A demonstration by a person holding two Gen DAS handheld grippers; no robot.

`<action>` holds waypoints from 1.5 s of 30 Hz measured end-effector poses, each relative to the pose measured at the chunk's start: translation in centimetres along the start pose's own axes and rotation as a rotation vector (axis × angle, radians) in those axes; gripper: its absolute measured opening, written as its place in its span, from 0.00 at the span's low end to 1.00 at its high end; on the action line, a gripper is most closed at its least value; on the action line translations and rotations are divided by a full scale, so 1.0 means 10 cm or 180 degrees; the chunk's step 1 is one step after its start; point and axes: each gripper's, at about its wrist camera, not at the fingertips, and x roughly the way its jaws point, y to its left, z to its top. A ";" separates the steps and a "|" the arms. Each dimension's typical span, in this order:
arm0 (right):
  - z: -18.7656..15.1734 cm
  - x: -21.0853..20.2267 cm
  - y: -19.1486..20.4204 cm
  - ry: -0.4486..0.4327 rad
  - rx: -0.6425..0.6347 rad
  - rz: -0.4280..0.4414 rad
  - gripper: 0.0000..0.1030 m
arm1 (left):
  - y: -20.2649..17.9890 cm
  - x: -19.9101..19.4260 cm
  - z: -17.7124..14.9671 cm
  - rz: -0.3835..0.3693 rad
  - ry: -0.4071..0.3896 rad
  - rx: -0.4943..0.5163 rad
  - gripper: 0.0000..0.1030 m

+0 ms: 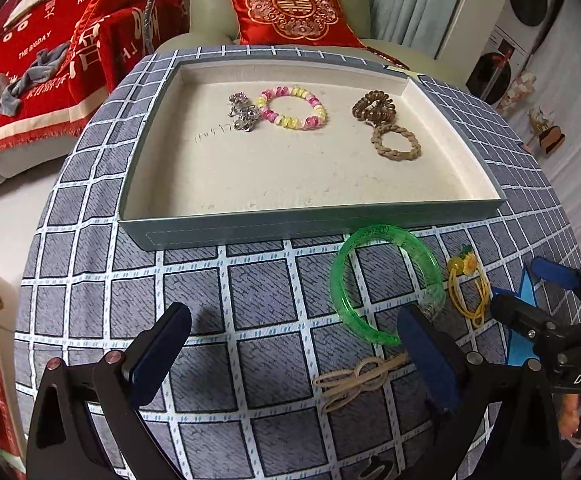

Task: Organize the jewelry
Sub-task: 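Withdraw both tools from the tray back toward the green bangle and yellow cord bracelet, then grasp the green bangle with the left tool while the right tool grasps the yellow sunflower cord bracelet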

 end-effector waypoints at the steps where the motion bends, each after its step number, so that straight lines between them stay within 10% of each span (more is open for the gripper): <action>1: 0.02 0.02 0.02 -0.0003 -0.0038 0.0011 0.95 | 0.00 0.02 0.01 0.0014 0.0004 -0.0002 1.00; 13: 0.16 0.23 0.25 0.0036 -0.0679 0.0092 0.71 | -0.07 0.12 0.07 0.0119 0.0022 0.0036 0.99; 19: 0.15 0.23 0.36 -0.0011 -0.0886 0.0163 0.56 | -0.14 0.10 0.08 0.0180 -0.0016 0.0163 0.80; 24: 0.14 0.20 0.43 -0.0014 -0.0921 0.0200 0.22 | -0.24 0.09 0.07 0.0227 -0.0027 0.0348 0.62; 31: 0.10 0.16 0.41 -0.0006 -0.0753 0.0106 0.20 | -0.40 0.07 0.05 0.0097 -0.0002 0.0610 0.21; 45: 0.02 -0.24 0.10 -0.0114 -0.0136 0.0239 0.20 | -0.29 -0.29 -0.03 -0.0229 -0.0267 0.0465 0.21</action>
